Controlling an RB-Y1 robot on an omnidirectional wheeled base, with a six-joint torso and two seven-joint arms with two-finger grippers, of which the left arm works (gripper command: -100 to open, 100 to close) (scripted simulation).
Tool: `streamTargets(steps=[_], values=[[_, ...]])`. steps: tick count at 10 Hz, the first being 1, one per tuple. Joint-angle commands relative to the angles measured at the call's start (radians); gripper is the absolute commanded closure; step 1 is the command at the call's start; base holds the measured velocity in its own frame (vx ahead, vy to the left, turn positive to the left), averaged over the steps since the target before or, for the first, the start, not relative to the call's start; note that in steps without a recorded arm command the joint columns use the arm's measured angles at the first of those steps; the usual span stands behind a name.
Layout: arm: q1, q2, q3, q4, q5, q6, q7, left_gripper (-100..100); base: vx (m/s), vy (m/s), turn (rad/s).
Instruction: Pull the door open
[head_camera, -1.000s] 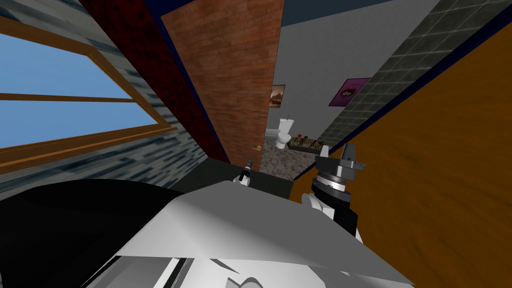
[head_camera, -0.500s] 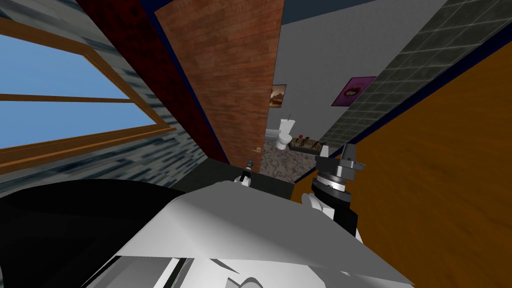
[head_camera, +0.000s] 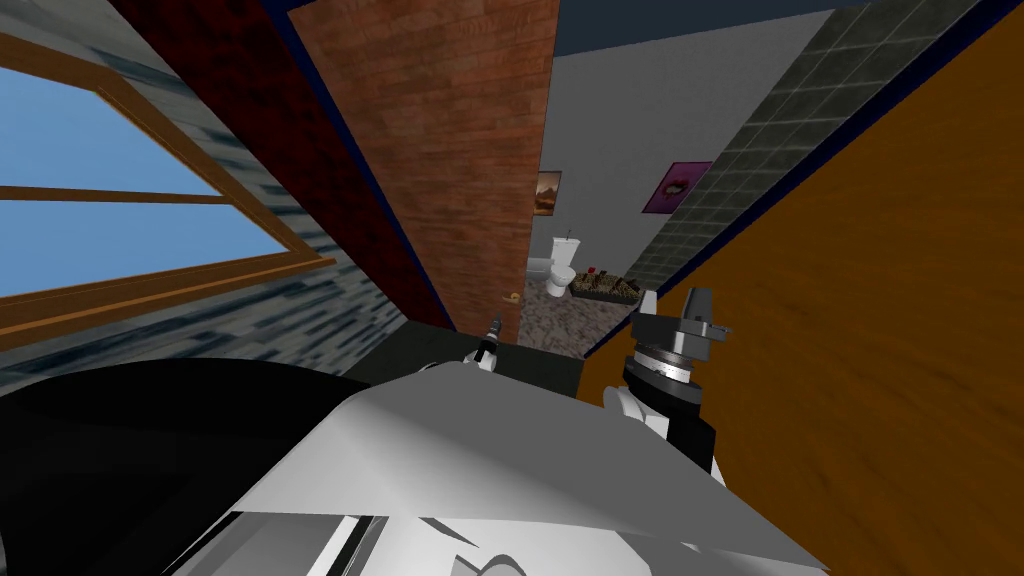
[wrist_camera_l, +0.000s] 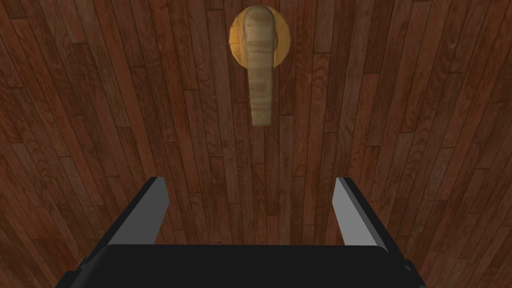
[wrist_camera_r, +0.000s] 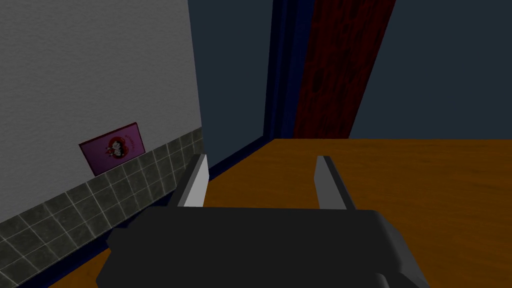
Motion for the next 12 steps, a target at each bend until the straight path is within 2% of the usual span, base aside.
streamTargets(steps=[1,3,4,5,6,7,8,12], values=[[-0.003,0.019,0.013,0.007,0.005,-0.005,0.001,-100,-0.031,0.034,-0.25],[-0.002,0.054,0.037,0.013,0.016,-0.01,0.005,-100,-0.038,0.047,-0.256],[-0.002,0.056,0.039,0.013,0.018,-0.011,0.006,-100,-0.027,0.03,-0.095],[-0.002,0.072,0.059,0.018,0.029,-0.014,0.009,-100,-0.023,0.026,-0.197],[-0.003,0.079,0.074,0.021,0.038,-0.016,0.012,-100,-0.035,0.031,-0.234],[-0.003,0.082,0.093,0.025,0.051,-0.019,0.015,-100,-0.022,0.013,-0.27],[-0.004,0.076,0.109,0.027,0.063,-0.021,0.017,-100,0.108,-0.036,-0.143],[-0.005,0.066,0.119,0.029,0.072,-0.022,0.019,-100,0.196,-0.031,0.001]])
